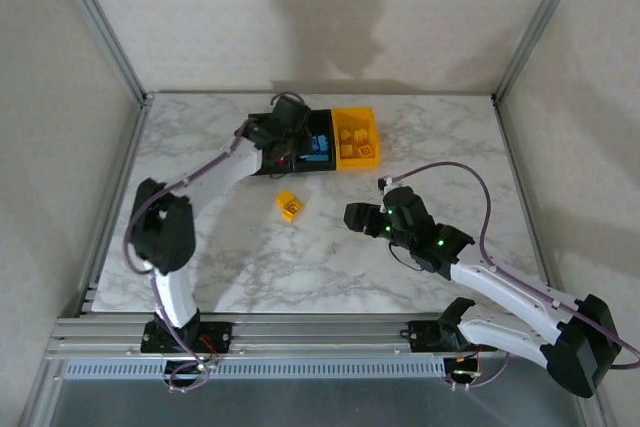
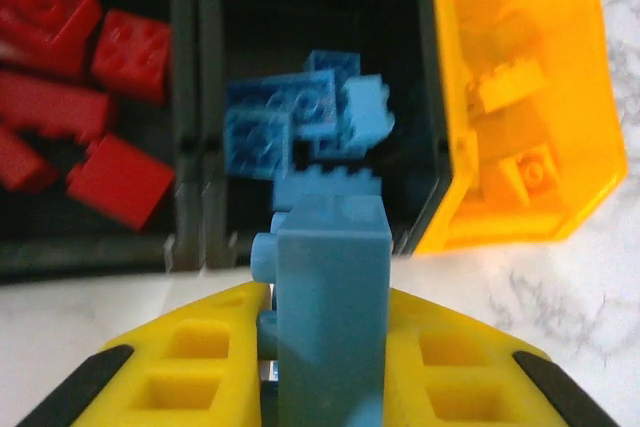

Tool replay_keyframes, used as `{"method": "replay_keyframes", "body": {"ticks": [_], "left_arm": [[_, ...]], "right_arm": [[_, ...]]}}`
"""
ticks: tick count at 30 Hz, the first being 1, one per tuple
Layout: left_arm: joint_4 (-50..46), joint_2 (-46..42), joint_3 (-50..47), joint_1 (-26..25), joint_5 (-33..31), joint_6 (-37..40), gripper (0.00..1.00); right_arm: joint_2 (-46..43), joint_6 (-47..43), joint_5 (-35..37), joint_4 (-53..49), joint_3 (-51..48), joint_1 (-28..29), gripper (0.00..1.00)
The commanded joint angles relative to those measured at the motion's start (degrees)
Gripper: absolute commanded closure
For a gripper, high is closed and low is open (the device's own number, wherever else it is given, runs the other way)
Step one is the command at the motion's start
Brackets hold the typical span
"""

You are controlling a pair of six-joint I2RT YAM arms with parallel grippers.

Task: Sort the legos into containers by color
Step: Place the lego in the container.

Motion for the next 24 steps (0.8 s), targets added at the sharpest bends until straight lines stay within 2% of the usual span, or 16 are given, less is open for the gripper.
{"method": "replay_keyframes", "body": {"ticks": [1, 12, 17, 22, 24], "left_arm": [[-6.6, 8.0, 10.0, 0.1, -3.6, 1.5, 0.94], [-15.8, 30.4, 39.6, 3.2, -6.1, 2.7, 0.87], [-15.5, 33.4, 42.2, 4.3, -4.8, 2.7, 0.83], [-15.4, 32.1, 41.5, 4.4, -3.7, 2.9, 0.55], [-15.0, 30.2, 40.3, 4.3, -3.6, 3.0, 0.49]], "right_arm": [[0.0, 0.5, 1.3, -0.9, -0.3, -0.1, 0.31], [1.7, 1.4, 3.1, -2.2, 0.2, -0.1, 0.31], [3.2, 1.2, 3.6, -2.4, 0.9, -0.3, 0.31], [6.2, 0.3, 2.9, -1.4, 2.3, -0.7, 0.31], [7.5, -0.2, 2.6, -0.9, 2.9, -0.7, 0.31]]}}
